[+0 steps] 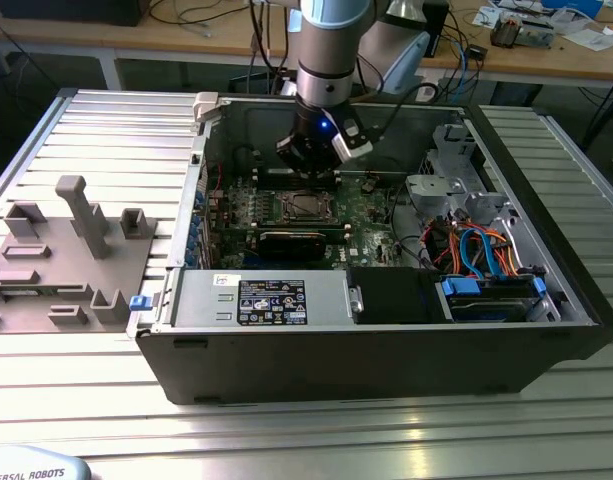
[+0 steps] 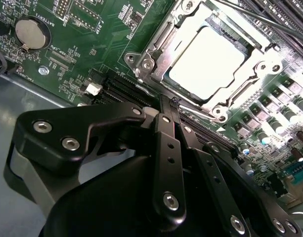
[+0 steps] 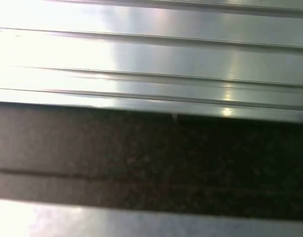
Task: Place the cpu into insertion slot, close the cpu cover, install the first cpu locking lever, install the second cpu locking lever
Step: 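Install the first cpu locking lever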
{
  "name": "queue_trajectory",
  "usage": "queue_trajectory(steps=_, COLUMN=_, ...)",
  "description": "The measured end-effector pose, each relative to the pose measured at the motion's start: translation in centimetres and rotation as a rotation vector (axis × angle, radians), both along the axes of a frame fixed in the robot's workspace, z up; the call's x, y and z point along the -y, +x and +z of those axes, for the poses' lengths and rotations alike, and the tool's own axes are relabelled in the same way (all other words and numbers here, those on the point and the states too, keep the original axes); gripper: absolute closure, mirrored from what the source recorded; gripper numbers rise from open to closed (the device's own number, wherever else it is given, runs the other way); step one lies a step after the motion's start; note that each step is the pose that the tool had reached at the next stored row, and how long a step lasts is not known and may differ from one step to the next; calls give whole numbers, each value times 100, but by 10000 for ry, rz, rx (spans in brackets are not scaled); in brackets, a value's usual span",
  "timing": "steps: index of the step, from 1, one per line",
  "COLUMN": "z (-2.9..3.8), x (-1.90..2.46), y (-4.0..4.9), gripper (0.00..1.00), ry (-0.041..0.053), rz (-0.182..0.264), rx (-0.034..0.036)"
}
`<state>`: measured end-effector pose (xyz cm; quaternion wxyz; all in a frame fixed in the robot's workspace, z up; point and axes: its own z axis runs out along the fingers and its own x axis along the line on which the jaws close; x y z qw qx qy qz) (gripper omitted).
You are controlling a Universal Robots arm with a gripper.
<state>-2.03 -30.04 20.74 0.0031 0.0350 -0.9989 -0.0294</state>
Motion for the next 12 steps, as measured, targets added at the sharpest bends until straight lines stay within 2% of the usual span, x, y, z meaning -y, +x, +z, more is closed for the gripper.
queue_trajectory(steps=5, z=-11, x=6, y=18, gripper=89, ry=2, rz=1, rx=-6)
queue_trajectory(steps=12, z=-17, x=40, y=31, gripper=89, ry=1, rz=1, rx=-9)
